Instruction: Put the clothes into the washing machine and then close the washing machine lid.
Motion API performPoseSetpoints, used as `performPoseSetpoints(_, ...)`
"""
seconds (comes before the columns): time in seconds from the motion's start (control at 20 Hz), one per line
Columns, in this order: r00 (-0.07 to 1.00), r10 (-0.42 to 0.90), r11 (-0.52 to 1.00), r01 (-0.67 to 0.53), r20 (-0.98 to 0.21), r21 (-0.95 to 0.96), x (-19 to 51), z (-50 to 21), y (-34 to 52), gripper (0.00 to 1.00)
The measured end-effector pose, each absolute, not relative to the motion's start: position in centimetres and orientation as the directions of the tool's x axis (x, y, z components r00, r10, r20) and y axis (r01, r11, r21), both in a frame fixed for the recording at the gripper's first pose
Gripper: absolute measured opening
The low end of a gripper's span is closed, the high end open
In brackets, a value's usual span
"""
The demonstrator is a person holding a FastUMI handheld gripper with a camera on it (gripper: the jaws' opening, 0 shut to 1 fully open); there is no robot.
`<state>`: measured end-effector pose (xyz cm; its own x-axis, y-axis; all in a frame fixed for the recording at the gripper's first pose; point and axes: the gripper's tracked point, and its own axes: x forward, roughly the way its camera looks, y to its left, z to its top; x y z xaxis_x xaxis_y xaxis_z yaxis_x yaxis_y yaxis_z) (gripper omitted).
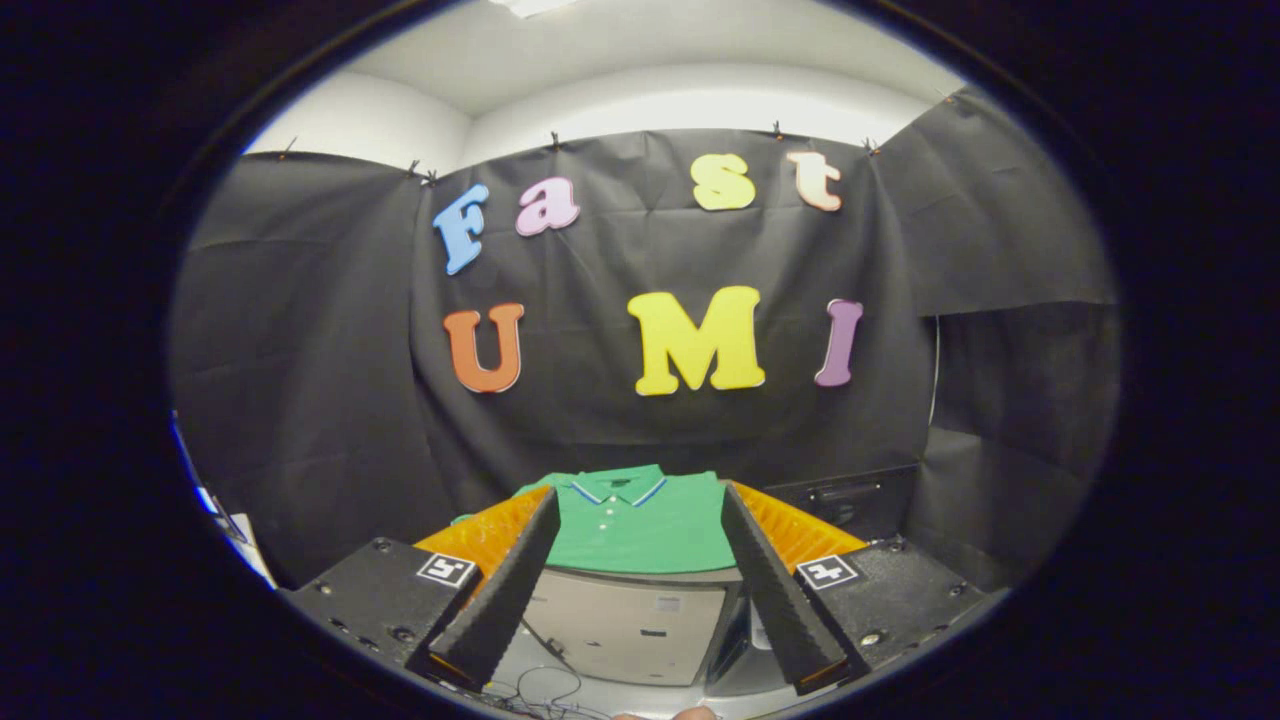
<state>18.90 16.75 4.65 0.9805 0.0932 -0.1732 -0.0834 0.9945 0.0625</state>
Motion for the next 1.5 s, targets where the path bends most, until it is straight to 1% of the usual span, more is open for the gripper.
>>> performPoseSetpoints(0.15, 0.951, 0.15, 0.987, -0.13, -0.269, 0.089, 22.8, 3.9, 19.2, 1.0)
performPoseSetpoints(0.35, 0.887, 0.179, 0.982, -0.187, -0.425, 0.024, 28.3, 0.8, 20.7, 1.0)
performPoseSetpoints(0.55, 0.746, 0.208, 0.971, -0.236, -0.632, 0.041, 33.3, -3.1, 22.9, 1.0)
performPoseSetpoints(0.65, 0.674, 0.244, 0.961, -0.263, -0.697, 0.081, 35.1, -4.1, 24.4, 1.0)
performPoseSetpoints(0.75, 0.601, 0.224, 0.961, -0.268, -0.767, 0.071, 37.1, -5.6, 24.6, 0.99)
performPoseSetpoints(0.95, 0.49, 0.169, 0.96, -0.279, -0.855, 0.029, 41.3, -8.2, 24.8, 0.99)
performPoseSetpoints(1.1, 0.403, 0.118, 0.967, -0.256, -0.908, 0.012, 43.1, -10.4, 24.5, 0.99)
performPoseSetpoints(1.25, 0.322, 0.104, 0.971, -0.238, -0.941, 0.025, 44.7, -13.1, 24.5, 0.99)
performPoseSetpoints(1.4, 0.266, 0.063, 0.973, -0.229, -0.962, 0.001, 45.8, -15.2, 24.3, 0.98)
performPoseSetpoints(1.5, 0.245, 0.031, 0.975, -0.222, -0.969, -0.025, 46.3, -16.4, 24.2, 0.98)
